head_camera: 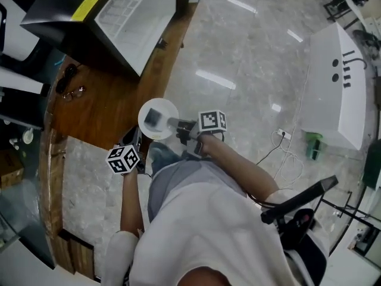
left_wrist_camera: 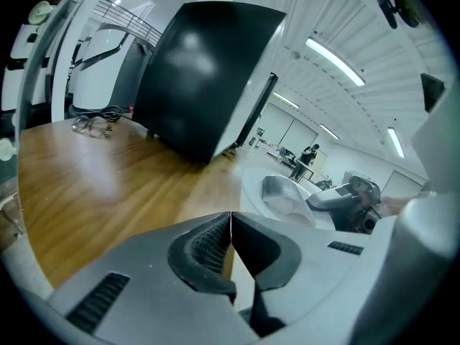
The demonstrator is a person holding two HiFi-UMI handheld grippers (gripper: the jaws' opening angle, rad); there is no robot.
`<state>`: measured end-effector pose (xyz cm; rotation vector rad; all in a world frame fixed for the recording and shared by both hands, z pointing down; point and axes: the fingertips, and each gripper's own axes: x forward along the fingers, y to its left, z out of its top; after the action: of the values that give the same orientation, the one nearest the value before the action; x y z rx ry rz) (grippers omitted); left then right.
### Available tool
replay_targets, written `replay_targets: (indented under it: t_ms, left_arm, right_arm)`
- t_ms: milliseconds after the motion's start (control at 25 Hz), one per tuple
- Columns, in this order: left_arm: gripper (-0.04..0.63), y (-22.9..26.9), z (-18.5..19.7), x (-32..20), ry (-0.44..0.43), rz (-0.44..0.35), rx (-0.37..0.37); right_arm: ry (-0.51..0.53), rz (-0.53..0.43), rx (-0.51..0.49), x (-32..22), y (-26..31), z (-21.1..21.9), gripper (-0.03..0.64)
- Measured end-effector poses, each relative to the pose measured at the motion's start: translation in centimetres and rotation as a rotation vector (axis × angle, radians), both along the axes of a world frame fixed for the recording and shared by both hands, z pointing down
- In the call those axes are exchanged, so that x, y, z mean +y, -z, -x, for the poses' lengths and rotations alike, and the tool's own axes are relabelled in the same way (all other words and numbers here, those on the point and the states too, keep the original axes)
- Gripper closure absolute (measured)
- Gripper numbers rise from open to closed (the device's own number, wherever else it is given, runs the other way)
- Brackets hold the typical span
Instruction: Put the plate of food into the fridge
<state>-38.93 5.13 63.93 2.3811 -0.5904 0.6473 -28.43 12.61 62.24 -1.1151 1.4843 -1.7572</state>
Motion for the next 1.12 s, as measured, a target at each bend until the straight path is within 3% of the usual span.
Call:
replay_targets:
  t_ms: [200, 360, 520, 720, 840, 1000, 1120]
  left_arm:
    - [0.575, 0.9, -8.7, 7.2, -0.089, 0.0, 0.038]
    - [0.575, 1.6, -22.4, 18.4, -0.177, -0.014, 0.072]
    - [0.575, 4.2, -32.3, 23.2, -0.238, -0.04, 0.118]
    - [0.577, 6.6, -41.8, 22.2, -0.246, -0.172, 0.144]
    - [0.577, 7.8, -44.5, 21.5, -0.243, -0.243, 0.154]
    - [0.577, 9.2, -46.3, 19.6, -0.252, -0.269, 0.182]
    - [0.577, 9.2, -53.8, 12.4, -0.262, -0.258, 0.184]
  right_arm:
    - [-0.076, -0.001, -0.026, 8.3, 1.3, -7.3, 0.58]
    - [-0.14, -0.027, -0.038, 19.9, 2.2, -19.6, 0.58]
    - [-0.211, -0.055, -0.054, 24.6, 4.5, -28.8, 0.58]
    - [-0.276, -0.099, -0.011, 23.8, 5.8, -38.5, 0.58]
    - [-0.305, -0.134, 0.007, 23.4, 6.4, -41.2, 0.58]
    - [-0.338, -0.157, -0.015, 21.9, 7.8, -42.6, 0.58]
    - [-0.339, -0.157, 0.007, 14.6, 7.7, -50.0, 0.58]
